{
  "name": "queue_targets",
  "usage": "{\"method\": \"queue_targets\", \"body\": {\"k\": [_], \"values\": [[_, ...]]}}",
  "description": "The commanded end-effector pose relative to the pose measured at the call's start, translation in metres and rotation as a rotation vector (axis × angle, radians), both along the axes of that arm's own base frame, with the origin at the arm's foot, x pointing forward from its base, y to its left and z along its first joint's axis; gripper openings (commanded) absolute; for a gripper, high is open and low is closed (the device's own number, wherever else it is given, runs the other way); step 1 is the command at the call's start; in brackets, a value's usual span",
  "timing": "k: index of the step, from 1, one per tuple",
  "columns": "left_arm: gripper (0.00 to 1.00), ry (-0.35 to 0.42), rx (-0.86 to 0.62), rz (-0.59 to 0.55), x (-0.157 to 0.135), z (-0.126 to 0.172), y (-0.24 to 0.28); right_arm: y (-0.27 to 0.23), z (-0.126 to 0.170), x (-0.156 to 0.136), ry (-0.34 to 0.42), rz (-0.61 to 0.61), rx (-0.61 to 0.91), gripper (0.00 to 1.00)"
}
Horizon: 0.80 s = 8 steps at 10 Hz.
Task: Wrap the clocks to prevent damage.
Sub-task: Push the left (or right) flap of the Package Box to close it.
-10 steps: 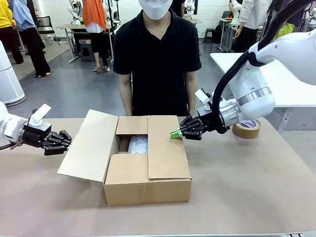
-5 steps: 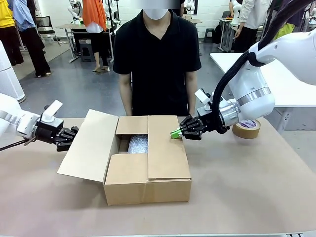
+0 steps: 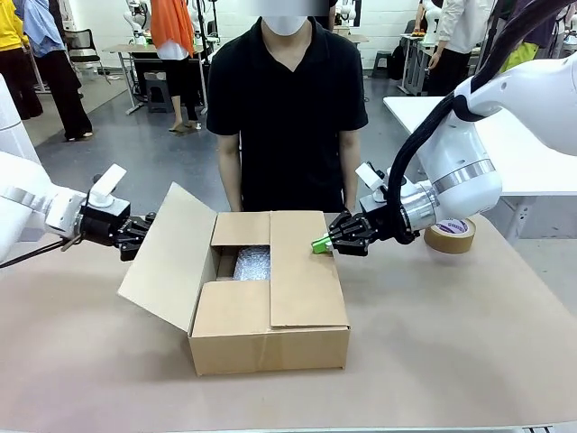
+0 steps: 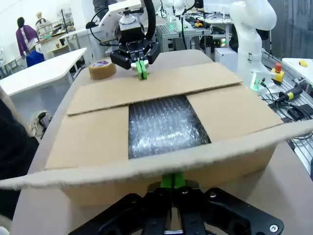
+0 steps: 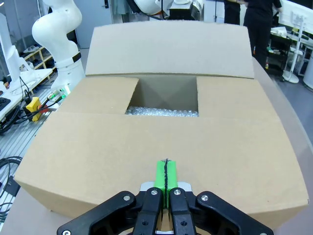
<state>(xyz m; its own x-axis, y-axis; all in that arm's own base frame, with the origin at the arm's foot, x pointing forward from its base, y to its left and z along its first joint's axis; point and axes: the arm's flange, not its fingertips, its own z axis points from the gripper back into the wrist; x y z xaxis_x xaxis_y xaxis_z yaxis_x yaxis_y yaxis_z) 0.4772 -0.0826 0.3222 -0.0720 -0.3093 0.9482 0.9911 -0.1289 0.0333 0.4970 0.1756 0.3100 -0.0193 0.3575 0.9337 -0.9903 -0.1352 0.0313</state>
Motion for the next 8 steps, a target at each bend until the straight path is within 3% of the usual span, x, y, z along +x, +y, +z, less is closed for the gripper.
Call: {"method": "queue_targets", "body": {"k": [1, 8], "values": [[0.00, 0.010, -0.038, -0.001, -0.001, -0.002, -0.022, 0.002, -0.004, -0.001, 0.004, -0.005, -0.007, 0.01], [0.00, 0.017, -0.008, -0.027, 0.001, -0.017, -0.068, 0.002, -0.004, -0.001, 0.004, -0.005, -0.007, 0.01]]}}
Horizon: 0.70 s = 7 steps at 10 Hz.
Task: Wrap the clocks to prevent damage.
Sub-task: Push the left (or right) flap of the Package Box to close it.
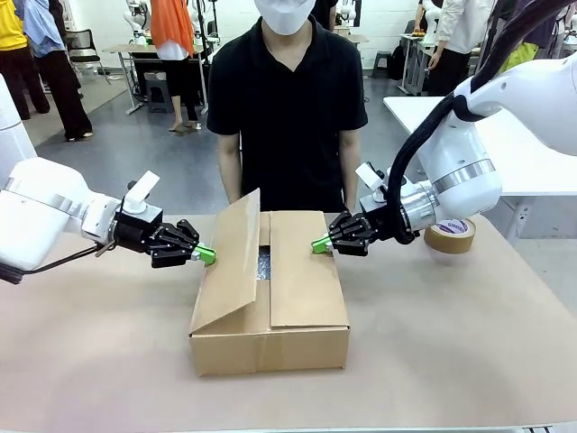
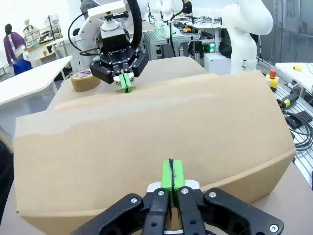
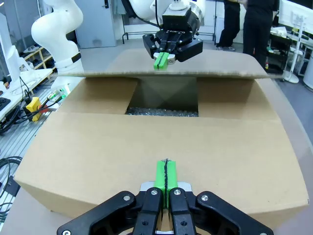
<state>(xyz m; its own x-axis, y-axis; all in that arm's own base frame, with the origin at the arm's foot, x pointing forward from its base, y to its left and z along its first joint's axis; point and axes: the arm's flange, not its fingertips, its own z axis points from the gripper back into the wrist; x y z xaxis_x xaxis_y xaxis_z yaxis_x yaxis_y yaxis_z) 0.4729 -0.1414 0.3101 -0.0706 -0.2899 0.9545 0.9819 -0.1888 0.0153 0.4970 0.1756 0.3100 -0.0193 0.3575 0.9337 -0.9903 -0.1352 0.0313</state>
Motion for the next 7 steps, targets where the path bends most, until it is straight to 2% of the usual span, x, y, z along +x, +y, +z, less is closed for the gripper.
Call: {"method": "queue_targets", "body": {"k": [1, 7], "values": [[0.00, -0.002, 0.024, 0.041, 0.005, -0.011, -0.008, 0.002, -0.004, -0.001, 0.004, -0.005, -0.007, 0.01], [0.00, 0.004, 0.093, 0.098, 0.014, -0.030, 0.009, 0.002, -0.004, -0.001, 0.004, -0.005, -0.007, 0.01]]}}
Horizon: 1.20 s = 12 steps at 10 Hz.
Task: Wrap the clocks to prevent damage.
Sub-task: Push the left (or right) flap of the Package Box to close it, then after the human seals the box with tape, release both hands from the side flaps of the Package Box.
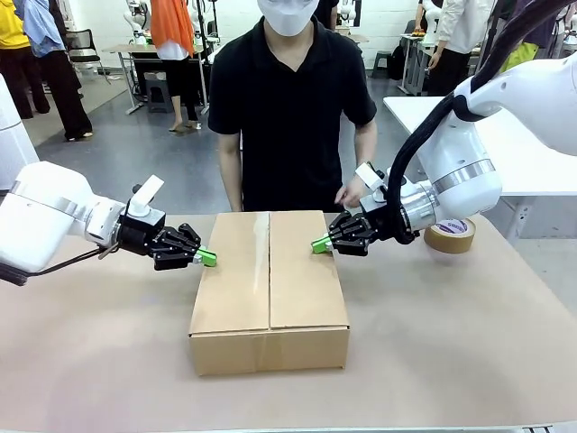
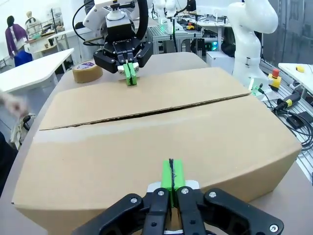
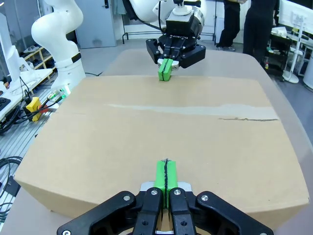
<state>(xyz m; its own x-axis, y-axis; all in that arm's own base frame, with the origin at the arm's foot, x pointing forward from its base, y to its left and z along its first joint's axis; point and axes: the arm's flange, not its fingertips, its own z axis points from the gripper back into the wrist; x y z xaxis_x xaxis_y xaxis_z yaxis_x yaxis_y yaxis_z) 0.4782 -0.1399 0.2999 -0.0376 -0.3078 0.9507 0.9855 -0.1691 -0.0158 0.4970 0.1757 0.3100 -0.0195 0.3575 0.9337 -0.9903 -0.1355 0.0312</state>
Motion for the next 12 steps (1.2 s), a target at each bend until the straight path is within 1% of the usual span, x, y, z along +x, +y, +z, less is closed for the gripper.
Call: {"method": "queue_targets", "body": {"k": [1, 2, 3, 12], "values": [[0.00, -0.014, 0.084, 0.074, 0.012, -0.021, 0.010, 0.002, -0.004, -0.001, 0.004, -0.006, -0.007, 0.01], [0.00, -0.003, 0.082, 0.062, 0.011, -0.021, 0.010, 0.002, -0.004, -0.001, 0.004, -0.006, -0.007, 0.01], [0.00, 0.001, 0.001, 0.003, 0.001, 0.000, 0.001, 0.002, -0.004, -0.001, 0.004, -0.006, -0.007, 0.01], [0.00, 0.001, 0.001, 0.003, 0.001, 0.000, 0.001, 0.002, -0.004, -0.001, 0.004, -0.006, -0.007, 0.01]]}}
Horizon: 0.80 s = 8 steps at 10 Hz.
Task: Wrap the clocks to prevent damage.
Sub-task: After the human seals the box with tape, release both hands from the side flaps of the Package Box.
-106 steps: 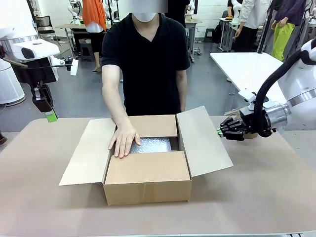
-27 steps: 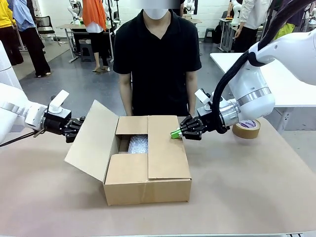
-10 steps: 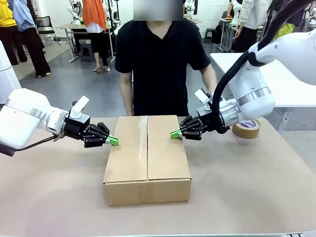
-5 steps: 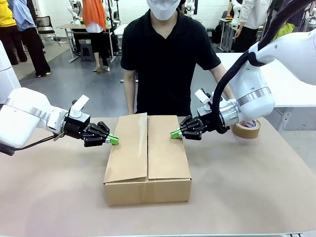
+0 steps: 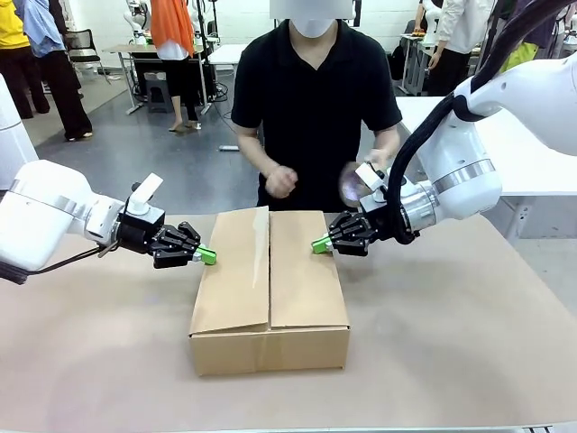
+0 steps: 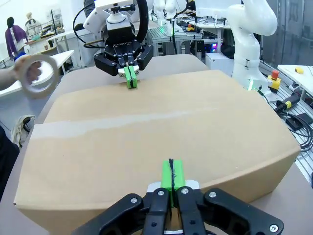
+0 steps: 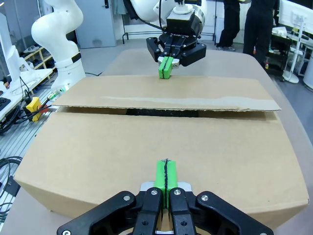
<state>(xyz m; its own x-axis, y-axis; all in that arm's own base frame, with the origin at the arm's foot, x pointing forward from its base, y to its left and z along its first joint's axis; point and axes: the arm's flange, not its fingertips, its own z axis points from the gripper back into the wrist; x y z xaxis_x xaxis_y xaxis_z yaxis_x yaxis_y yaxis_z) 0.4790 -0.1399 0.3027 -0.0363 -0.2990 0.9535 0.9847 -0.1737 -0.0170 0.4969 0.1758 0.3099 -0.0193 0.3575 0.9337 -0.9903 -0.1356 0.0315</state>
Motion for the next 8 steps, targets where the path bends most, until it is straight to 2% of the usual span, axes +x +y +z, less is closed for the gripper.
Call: {"method": "queue_targets", "body": {"k": [1, 8], "values": [[0.00, -0.002, 0.010, 0.007, -0.0002, -0.0029, 0.0009, 0.0015, -0.0041, -0.0006, 0.004, -0.006, -0.007, 0.01], [0.00, -0.002, 0.010, 0.007, -0.0002, -0.0029, 0.0009, 0.0015, -0.0041, -0.0006, 0.004, -0.006, -0.007, 0.01]]}}
